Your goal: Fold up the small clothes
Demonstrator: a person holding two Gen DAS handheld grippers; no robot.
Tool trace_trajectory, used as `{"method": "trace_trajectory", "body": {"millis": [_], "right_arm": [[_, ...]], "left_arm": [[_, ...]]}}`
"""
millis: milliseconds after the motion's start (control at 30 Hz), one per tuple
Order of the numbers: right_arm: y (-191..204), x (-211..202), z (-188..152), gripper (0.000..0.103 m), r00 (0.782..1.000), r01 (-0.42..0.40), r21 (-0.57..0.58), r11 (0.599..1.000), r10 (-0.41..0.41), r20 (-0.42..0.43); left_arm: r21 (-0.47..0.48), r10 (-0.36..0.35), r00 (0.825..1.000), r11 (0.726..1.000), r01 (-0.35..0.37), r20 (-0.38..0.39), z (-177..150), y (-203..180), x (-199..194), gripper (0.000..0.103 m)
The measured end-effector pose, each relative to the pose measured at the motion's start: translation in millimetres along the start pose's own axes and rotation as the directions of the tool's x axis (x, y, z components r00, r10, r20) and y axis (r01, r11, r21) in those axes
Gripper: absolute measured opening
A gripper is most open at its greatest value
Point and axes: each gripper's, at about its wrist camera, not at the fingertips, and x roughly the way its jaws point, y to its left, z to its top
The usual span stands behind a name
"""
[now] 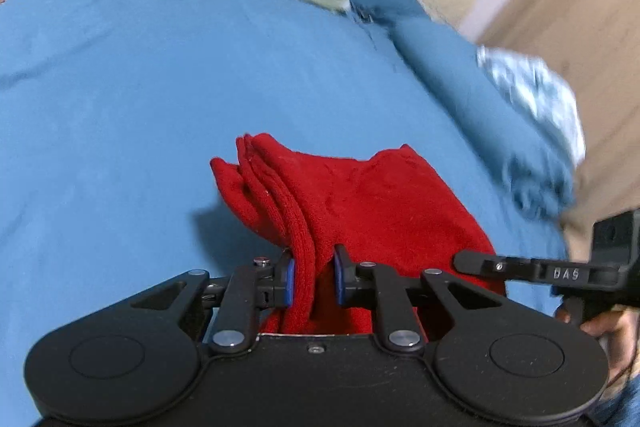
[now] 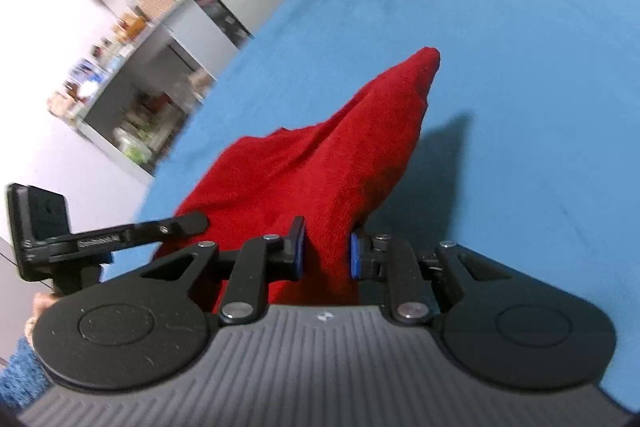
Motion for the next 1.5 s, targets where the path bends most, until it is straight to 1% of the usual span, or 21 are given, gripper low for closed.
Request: {"method": "trace_trajectory", "body": {"millis": [100,133,200,300,333,367,400,433,467,600,667,733,800,867,1000,1100,1233,1300,1367,1433,1500], "right_arm": [[-27,3,-44,0.04,0.993,0.112,0.006,0.994,-0.112,-0.037],[-33,7,-56,0.042,0.988,0.146,-0.015,0.989,-0.147,-0.04],[-43,3,-72,0.052,0.991,0.131,-0.003,0.991,-0.131,0.02],[-46,-4,-75,0.057,0.99,0.13,0.067,0.989,-0.133,0.043],[-41,-7,-73,0.059,0.989,0.135,0.072,0.988,-0.138,0.047],[-34,-11,-72,0.068,0.987,0.147,0.071,0.987,-0.151,0.053],[-29,-16,-72,0.086,0.983,0.169,0.068,0.983,-0.173,0.066],[-23,-23,-74,0.095,0.976,0.192,0.066,0.979,-0.197,0.091],[-16,-31,-77,0.103,0.971,0.201,0.06,0.978,-0.207,0.119],[-4,-43,-97,0.103,0.969,0.217,0.02,0.976,-0.218,0.113],[-3,-39,-110,0.103,0.96,0.274,-0.033,0.961,-0.272,0.069],[-6,-28,-120,0.103,0.929,0.369,-0.099,0.924,-0.369,0.025],[-12,-20,-129,0.103,0.901,0.428,-0.155,0.89,-0.434,-0.001],[-17,-23,-132,0.103,0.913,0.405,-0.113,0.907,-0.407,0.009],[-7,-34,-125,0.103,0.91,0.414,-0.112,0.903,-0.414,0.023],[15,-68,-114,0.103,0.922,0.383,-0.096,0.919,-0.375,0.091],[50,-124,-100,0.103,0.923,0.359,-0.066,0.931,-0.344,0.172],[73,-155,-98,0.103,0.92,0.352,-0.065,0.934,-0.332,0.21],[94,-184,-101,0.103,0.912,0.358,-0.067,0.932,-0.333,0.24],[116,-211,-108,0.103,0.903,0.373,-0.076,0.925,-0.342,0.261],[134,-230,-118,0.103,0.894,0.395,-0.087,0.914,-0.361,0.264]], "left_arm": [[0.003,0.049,0.996,0.999,-0.049,-0.068,-47,-14,24,0.02],[0.019,0.085,0.994,0.996,-0.084,-0.066,-56,-16,27,0.021],[0.044,0.125,0.991,0.991,-0.123,-0.042,-69,-21,26,0.022],[0.039,0.15,0.988,0.988,-0.149,-0.028,-70,-22,16,0.03],[0.053,0.171,0.985,0.984,-0.169,-0.017,-68,-27,13,0.036],[0.073,0.205,0.979,0.976,-0.204,-0.001,-64,-34,11,0.051],[0.092,0.238,0.971,0.967,-0.238,0.019,-63,-37,4,0.061],[0.106,0.263,0.964,0.958,-0.266,0.041,-64,-40,-5,0.074],[0.113,0.275,0.96,0.953,-0.28,0.058,-65,-38,-11,0.079],[0.127,0.287,0.958,0.95,-0.287,0.02,-85,-33,-18,0.079],[0.155,0.318,0.947,0.938,-0.31,-0.035,-101,-29,-10,0.077],[0.179,0.344,0.937,0.928,-0.328,-0.067,-114,-22,-2,0.077],[0.17,0.342,0.937,0.93,-0.326,-0.076,-123,-11,0,0.078],[0.153,0.335,0.939,0.935,-0.321,-0.077,-121,-10,0,0.078],[0.186,0.368,0.926,0.919,-0.349,-0.081,-118,-22,-4,0.077],[0.177,0.366,0.93,0.918,-0.354,-0.041,-106,-41,-31,0.075],[0.182,0.359,0.933,0.915,-0.36,0.037,-90,-73,-85,0.077],[0.174,0.359,0.93,0.914,-0.367,0.075,-84,-90,-113,0.082],[0.158,0.349,0.929,0.917,-0.366,0.123,-80,-108,-148,0.096],[0.141,0.338,0.925,0.921,-0.363,0.176,-81,-128,-184,0.103],[0.134,0.336,0.918,0.92,-0.367,0.211,-85,-144,-209,0.103]]}}
